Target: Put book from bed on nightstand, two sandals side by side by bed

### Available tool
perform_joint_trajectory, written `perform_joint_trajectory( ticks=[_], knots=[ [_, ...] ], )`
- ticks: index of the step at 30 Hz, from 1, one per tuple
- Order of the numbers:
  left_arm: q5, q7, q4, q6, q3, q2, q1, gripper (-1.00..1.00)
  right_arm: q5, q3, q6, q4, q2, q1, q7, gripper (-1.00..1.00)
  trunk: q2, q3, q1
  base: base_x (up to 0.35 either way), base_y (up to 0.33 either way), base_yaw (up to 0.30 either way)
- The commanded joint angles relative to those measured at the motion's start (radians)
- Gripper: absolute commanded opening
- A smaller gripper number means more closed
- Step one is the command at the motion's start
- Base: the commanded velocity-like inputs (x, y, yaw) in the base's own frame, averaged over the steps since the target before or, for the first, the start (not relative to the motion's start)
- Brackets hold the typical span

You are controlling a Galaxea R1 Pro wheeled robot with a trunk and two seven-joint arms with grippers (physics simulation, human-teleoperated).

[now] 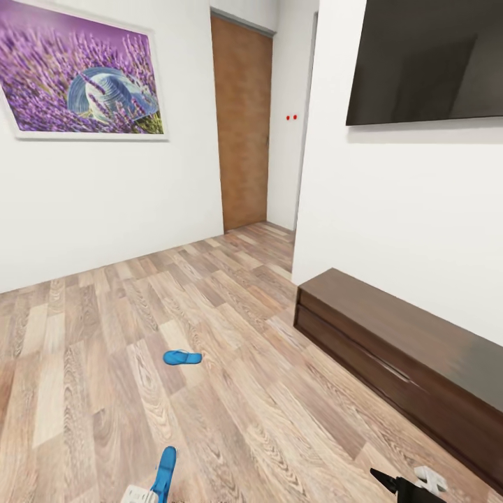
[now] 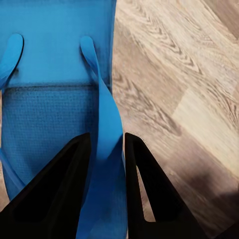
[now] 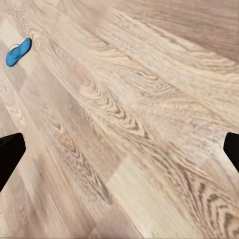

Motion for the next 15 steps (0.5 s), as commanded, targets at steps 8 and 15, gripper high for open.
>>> perform_joint_trajectory(
  ticks=[8, 15],
  knots=[
    [-0.011, -0.004, 0.001, -0.006, 0.008, -0.001, -0.001, -1.00, -0.004, -0.005, 0.010, -0.001, 0.000, 0.000, 0.004, 1.00, 0.000, -0.001, 0.000, 0.000, 0.000, 0.286],
    [-0.011, -0.004, 0.001, -0.006, 0.008, -0.001, -0.001, -1.00, -0.004, -0.005, 0.010, -0.001, 0.001, 0.000, 0.004, 1.00, 0.000, -0.001, 0.000, 0.000, 0.000, 0.286]
  ],
)
